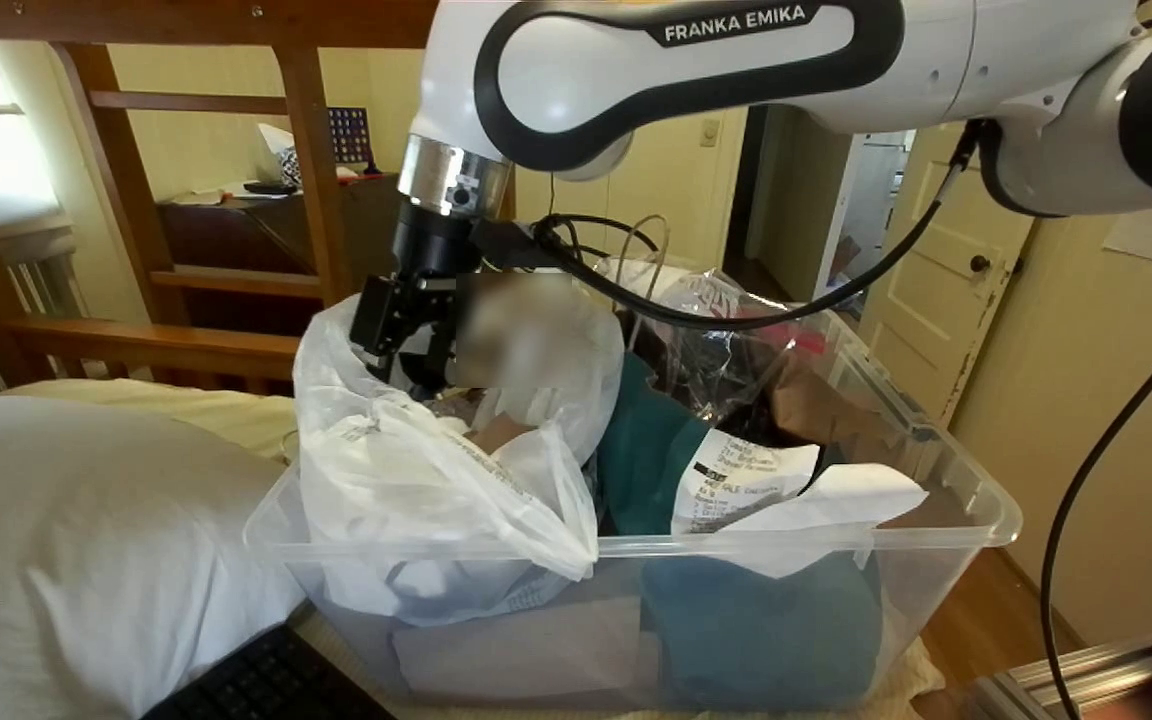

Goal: Take an item out of the plastic bag and put it on the bed

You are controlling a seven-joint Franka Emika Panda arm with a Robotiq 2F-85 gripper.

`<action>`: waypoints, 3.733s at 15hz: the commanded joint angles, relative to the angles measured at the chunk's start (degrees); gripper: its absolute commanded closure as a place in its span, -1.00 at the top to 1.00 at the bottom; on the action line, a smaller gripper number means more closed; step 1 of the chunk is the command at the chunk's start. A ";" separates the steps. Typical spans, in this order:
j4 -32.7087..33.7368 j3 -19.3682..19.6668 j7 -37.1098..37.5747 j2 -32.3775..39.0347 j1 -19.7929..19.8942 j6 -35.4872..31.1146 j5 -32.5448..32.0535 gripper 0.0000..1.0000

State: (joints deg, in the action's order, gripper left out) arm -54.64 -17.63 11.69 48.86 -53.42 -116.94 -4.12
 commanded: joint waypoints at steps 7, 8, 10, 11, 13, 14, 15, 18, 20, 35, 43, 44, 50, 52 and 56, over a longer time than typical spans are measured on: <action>2.61 0.47 -3.13 3.58 0.64 -0.93 -0.45 1.00; 3.21 0.54 -4.12 4.34 0.72 -1.51 -0.70 1.00; 4.05 0.13 -6.08 5.44 1.05 -3.01 -0.32 1.00; 4.53 0.11 -6.80 5.88 1.07 -3.52 -0.30 1.00; 5.12 0.25 -7.63 6.47 1.17 -3.32 -0.21 1.00; 5.25 0.33 -7.79 6.65 1.22 -2.97 -0.22 1.00; 5.46 0.33 -7.85 6.84 1.29 -2.81 -0.15 1.00; 5.24 0.11 -8.18 6.85 1.58 -3.03 0.10 1.00; 5.18 -0.35 -9.04 7.03 1.80 -3.26 0.49 0.91; 7.54 -1.36 -18.13 10.23 1.61 -4.82 0.51 0.31; 8.30 -1.88 -19.70 10.41 1.88 -5.39 1.12 -0.01; 8.12 -1.99 -19.70 10.17 1.99 -5.25 1.23 -0.04; 6.88 -4.51 -20.51 8.26 3.80 -6.02 2.67 -0.62; 6.41 -5.61 -20.63 7.64 4.52 -6.19 3.32 -0.61; 5.37 -7.66 -21.49 6.80 5.75 -6.85 4.18 -0.67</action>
State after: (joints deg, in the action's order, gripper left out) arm -48.56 -23.35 -7.58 55.55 -48.55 -120.98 -1.64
